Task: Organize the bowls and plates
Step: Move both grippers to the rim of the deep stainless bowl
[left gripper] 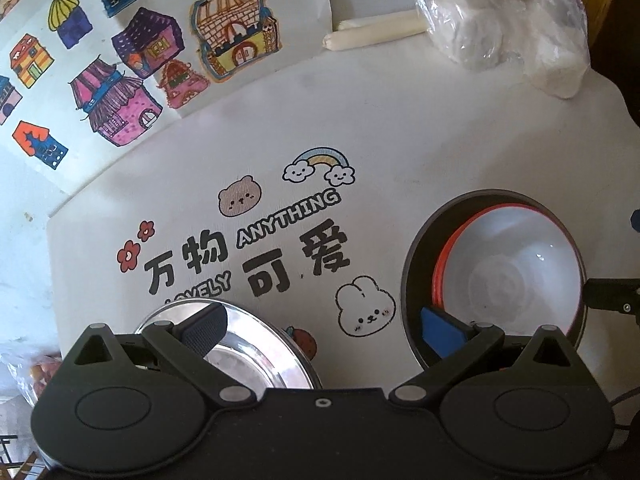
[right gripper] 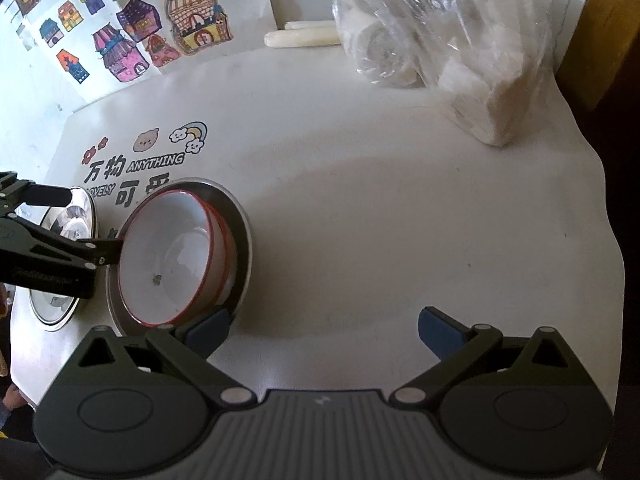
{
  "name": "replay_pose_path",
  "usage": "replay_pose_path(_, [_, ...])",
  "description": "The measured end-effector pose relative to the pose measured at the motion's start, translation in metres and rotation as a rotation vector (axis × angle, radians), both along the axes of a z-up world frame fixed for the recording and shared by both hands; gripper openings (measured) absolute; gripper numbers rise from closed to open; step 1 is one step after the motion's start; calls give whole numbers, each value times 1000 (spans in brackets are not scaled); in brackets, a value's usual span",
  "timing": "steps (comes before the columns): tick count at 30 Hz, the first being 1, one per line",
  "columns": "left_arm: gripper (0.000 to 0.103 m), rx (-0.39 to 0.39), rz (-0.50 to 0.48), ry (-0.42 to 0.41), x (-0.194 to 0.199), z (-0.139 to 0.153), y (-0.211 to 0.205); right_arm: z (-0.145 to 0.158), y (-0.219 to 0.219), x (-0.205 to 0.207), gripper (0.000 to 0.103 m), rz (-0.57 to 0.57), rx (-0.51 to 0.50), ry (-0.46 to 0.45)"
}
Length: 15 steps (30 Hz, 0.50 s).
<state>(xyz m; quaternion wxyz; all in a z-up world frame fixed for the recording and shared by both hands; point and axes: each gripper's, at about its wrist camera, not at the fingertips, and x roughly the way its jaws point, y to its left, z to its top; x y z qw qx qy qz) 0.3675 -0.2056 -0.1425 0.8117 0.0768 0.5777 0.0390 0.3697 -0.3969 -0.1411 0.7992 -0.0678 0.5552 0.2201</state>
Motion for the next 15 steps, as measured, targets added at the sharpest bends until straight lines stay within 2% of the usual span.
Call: replay_pose_path(15, [102,35,-12,-4,-1,-6,-3,-7,15,4,103,80,-45,-25])
